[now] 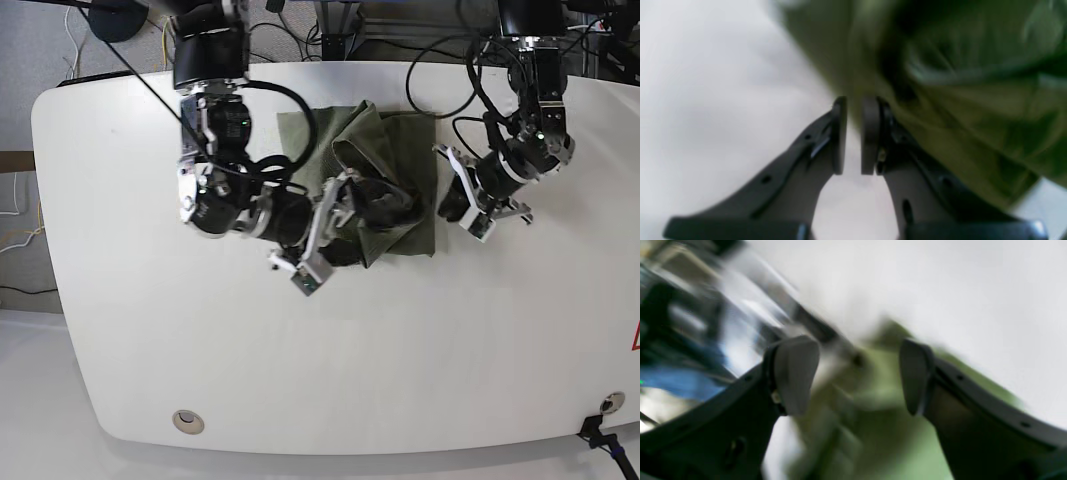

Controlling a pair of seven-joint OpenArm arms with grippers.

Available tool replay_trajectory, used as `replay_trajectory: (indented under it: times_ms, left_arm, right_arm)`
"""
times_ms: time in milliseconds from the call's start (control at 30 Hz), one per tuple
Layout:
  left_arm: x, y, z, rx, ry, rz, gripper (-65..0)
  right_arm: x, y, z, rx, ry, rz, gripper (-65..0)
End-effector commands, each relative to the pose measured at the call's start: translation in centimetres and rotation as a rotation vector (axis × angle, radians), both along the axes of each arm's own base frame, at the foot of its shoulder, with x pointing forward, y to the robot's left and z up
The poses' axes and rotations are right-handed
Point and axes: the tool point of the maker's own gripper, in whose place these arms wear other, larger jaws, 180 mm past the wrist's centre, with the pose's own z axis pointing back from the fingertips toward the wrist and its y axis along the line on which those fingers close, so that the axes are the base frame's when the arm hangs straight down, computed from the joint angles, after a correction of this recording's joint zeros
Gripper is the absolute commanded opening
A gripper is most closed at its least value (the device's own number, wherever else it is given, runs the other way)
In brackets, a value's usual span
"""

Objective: Fold the T-shirt properly
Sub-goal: 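Fold the end held by the right gripper over toward the left gripper, then press and tuck the folded bundle with the right gripper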

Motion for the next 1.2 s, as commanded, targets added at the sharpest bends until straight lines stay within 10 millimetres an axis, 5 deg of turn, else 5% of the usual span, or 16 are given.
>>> replay_trajectory:
  times_ms: [0, 133, 300, 533, 733, 933, 1067, 1167]
  left_arm:
    - [0.9, 0.0, 2.4, -0.013, -0.079, -0.004, -57.7]
    - [3.0, 2.7, 7.3, 0.005, -0.226, 0.075, -57.7]
    - [4.2, 4.4, 9.3, 0.014, -0.284, 0.121, -57.7]
    - [4.0, 5.2, 9.1, 0.022, -0.280, 0.140, -57.7]
    - [3.4, 5.3, 8.5, 0.028, -0.261, 0.141, -57.7]
    - [3.3, 6.5, 8.8, 0.032, -0.269, 0.176, -57.7]
    - [3.3, 7.2, 8.9, 0.035, -0.273, 0.195, -57.7]
    - [3.3, 7.9, 9.3, 0.051, -0.280, 0.199, -57.7]
  right_arm:
    - [0.7, -2.4, 0.8, -0.045, -0.066, -0.016, -25.0]
    - [-0.4, -6.8, -1.2, -0.151, -0.051, -0.056, -34.1]
    - [-2.6, -8.4, -3.4, -0.206, 0.001, -0.057, -65.0]
    - [-5.6, -8.4, -6.4, -0.373, 0.014, -0.091, -65.0]
    - [-8.0, -4.1, -6.8, -0.344, 0.027, 0.015, -65.0]
    - [-9.6, 2.4, -5.6, -0.217, 0.062, 0.075, -65.0]
    - [-9.1, 6.1, -4.3, -0.144, 0.069, 0.097, -65.0]
    - [-7.4, 6.5, -2.7, -0.132, 0.015, 0.091, -65.0]
